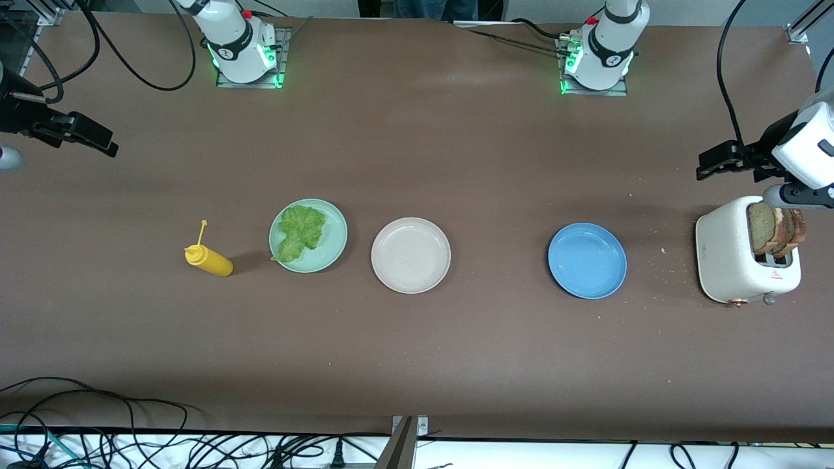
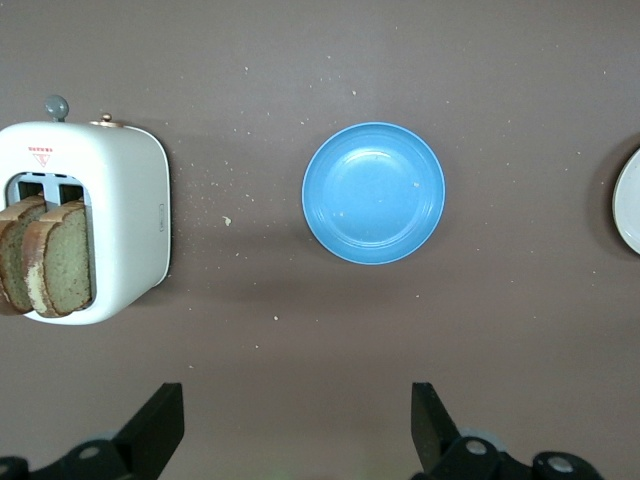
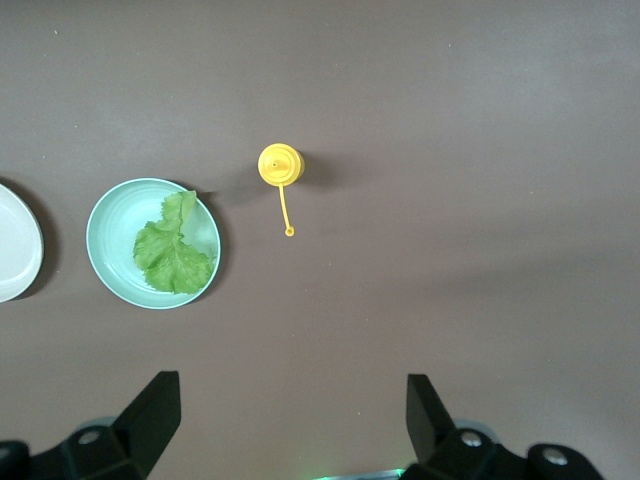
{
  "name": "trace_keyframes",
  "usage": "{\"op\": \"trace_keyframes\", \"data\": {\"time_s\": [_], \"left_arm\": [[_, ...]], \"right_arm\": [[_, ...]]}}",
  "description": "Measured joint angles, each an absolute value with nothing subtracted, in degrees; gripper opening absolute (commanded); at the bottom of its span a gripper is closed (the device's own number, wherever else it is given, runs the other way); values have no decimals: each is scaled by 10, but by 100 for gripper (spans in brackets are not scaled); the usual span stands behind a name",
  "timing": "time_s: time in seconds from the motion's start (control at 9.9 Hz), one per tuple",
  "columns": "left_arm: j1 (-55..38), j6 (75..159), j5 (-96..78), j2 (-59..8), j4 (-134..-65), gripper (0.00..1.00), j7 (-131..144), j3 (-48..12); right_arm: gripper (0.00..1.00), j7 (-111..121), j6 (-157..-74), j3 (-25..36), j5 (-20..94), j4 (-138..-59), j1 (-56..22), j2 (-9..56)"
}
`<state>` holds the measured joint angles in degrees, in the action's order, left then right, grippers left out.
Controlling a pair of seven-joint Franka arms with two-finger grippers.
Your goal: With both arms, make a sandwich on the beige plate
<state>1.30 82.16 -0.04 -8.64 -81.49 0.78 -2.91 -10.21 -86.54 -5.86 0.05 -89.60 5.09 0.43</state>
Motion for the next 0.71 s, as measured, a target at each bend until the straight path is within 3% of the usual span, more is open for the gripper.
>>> {"op": "trace_keyframes", "data": {"time_s": [0.71], "left_arm": [[19, 830, 0, -96, -815, 100, 8, -27]], "right_arm": [[100, -103, -868, -57, 0, -899, 51, 11]]}}
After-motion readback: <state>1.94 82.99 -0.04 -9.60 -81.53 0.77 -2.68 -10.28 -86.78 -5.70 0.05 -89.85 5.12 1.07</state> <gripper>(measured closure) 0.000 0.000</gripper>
